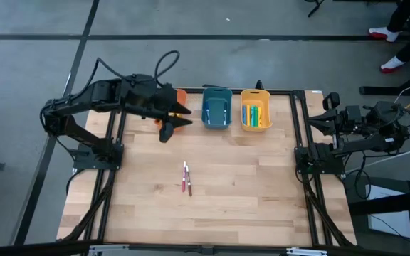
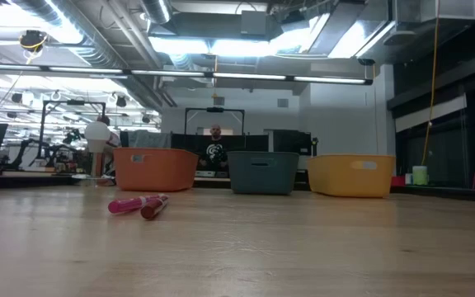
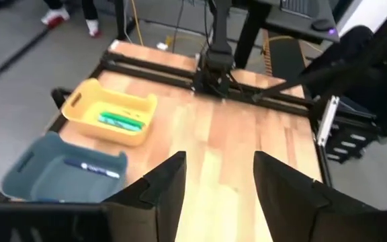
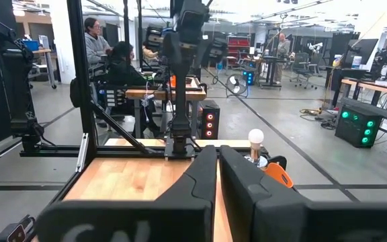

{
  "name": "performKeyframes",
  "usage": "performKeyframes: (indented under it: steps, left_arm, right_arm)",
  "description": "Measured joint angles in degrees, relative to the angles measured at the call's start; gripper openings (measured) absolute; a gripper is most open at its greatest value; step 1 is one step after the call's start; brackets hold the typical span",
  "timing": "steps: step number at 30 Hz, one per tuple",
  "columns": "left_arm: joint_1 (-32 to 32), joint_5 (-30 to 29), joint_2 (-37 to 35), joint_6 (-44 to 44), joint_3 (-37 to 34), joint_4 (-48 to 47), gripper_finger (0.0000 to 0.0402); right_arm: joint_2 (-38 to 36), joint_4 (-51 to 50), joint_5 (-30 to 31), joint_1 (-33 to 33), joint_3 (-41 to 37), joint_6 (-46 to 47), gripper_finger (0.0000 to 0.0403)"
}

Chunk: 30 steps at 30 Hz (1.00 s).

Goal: Pick & Place Markers
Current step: Put the pink marker pen into the blue bin

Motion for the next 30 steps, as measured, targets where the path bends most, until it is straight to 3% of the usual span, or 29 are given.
performKeyframes:
  steps: [19, 30]
  left_arm:
    - [-6.40, 4.62, 0.22, -20.93, 0.00, -13.59, 0.0189]
    - [-8.61, 6.17, 3.03, -40.21, 0.00, -19.59, 0.0189]
  right_arm:
    - [0.00, 0.02, 0.00, 0.00, 0.00, -0.01, 0.0021]
    - [0.02, 0.02, -0.02, -0.02, 0.00, -0.02, 0.0021]
